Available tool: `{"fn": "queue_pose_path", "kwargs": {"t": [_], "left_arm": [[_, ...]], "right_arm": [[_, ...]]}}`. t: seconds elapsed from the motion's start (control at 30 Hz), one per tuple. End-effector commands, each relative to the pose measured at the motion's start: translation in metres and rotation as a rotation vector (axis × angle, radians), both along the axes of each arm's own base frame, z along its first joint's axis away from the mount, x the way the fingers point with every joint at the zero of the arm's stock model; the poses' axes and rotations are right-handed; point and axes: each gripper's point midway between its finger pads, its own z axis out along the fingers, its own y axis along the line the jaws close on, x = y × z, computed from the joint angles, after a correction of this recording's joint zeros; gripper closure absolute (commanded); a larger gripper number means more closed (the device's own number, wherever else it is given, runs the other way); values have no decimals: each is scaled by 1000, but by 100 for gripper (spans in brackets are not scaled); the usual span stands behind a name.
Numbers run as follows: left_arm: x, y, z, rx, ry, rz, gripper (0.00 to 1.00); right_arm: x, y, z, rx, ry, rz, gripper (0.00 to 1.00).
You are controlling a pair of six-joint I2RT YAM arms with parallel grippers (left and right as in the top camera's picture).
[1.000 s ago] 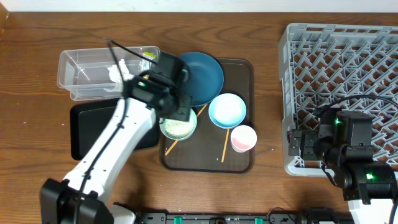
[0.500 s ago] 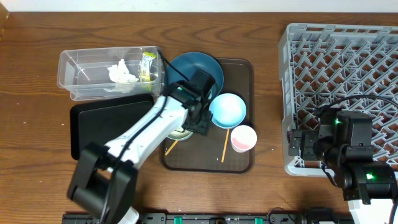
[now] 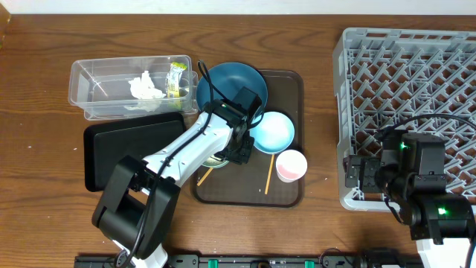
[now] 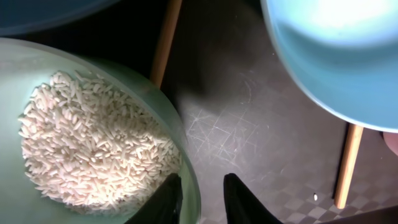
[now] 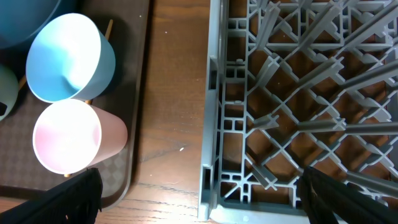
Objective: Sort waste into correct bins and load items into the dishwasher rack
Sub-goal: 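Grasp the rim of the mint rice bowl with the left gripper, then tip the mint bowl over the black tray to pour out rice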
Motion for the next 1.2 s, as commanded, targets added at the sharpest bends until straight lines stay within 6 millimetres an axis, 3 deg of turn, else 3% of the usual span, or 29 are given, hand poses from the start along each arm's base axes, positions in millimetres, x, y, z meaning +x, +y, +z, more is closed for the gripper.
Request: {"fn": "queue_pose_path", "kwargs": {"t": [0.0, 0.1, 0.17, 0.4, 0.57, 0.73, 0.87, 0.97, 1.17], "left_arm": [[-6, 3, -5, 9, 24, 13, 75], [-10, 6, -10, 17, 36, 13, 81], [-12, 7, -11, 20, 40, 13, 93], [-8, 8, -6, 31, 24, 13, 94], [-2, 7, 19, 23, -14, 14, 94], [6, 8, 59, -38, -116, 28, 94], [15, 25, 93, -89, -205, 87, 94], [24, 49, 110, -107, -249, 165, 94], [38, 88, 122, -292, -200, 308, 94]], "right_arm": [[1, 6, 7, 3, -19, 32, 1], [1, 6, 7, 2, -17, 31, 1], [0, 6, 7, 3, -17, 32, 1], [0, 6, 6, 2, -13, 31, 1], [0, 6, 6, 2, -12, 31, 1], [0, 6, 6, 2, -12, 32, 1], [0, 6, 6, 2, -12, 31, 1], [0, 6, 6, 2, -12, 31, 1], [-1, 6, 6, 2, -10, 31, 1]]}}
